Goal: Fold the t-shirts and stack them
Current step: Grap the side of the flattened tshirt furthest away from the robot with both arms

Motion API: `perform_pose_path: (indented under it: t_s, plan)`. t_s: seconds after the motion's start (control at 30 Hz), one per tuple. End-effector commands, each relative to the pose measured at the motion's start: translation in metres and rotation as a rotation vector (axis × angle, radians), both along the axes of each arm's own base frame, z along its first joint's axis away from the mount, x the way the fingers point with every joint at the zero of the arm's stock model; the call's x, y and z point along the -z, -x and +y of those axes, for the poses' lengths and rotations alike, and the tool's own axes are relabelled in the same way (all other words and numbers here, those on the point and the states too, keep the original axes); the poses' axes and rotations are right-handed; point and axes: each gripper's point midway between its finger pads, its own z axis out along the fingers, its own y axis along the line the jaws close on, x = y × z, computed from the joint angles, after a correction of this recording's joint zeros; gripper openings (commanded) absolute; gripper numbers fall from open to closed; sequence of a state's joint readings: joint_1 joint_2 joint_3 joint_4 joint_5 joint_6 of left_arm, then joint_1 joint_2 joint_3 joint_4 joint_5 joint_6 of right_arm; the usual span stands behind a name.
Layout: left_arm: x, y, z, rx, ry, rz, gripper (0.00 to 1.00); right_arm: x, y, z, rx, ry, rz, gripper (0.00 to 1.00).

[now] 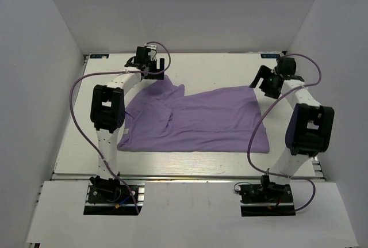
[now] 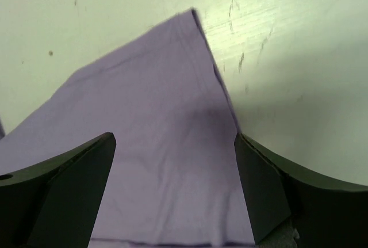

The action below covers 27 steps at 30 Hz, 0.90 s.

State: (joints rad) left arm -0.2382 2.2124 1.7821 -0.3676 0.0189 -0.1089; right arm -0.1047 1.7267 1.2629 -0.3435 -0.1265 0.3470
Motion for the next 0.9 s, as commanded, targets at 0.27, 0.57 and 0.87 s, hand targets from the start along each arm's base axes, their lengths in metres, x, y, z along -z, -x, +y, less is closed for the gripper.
perform_pose_path:
  t_s: [0.27, 0.57, 0.87]
  plan:
    - [0.008, -0.038, -0.052, 0.262, 0.106, -0.106, 1.00, 0.037, -0.065, -0.017, -0.067, 0.125, 0.044, 0.90]
    - [0.038, -0.029, -0.056, 0.264, 0.110, -0.069, 0.59, 0.053, -0.081, -0.002, -0.147, 0.175, 0.029, 0.90]
    - [0.044, -0.025, -0.061, 0.300, 0.130, -0.062, 0.00, 0.080, -0.095, 0.015, -0.172, 0.207, 0.070, 0.71]
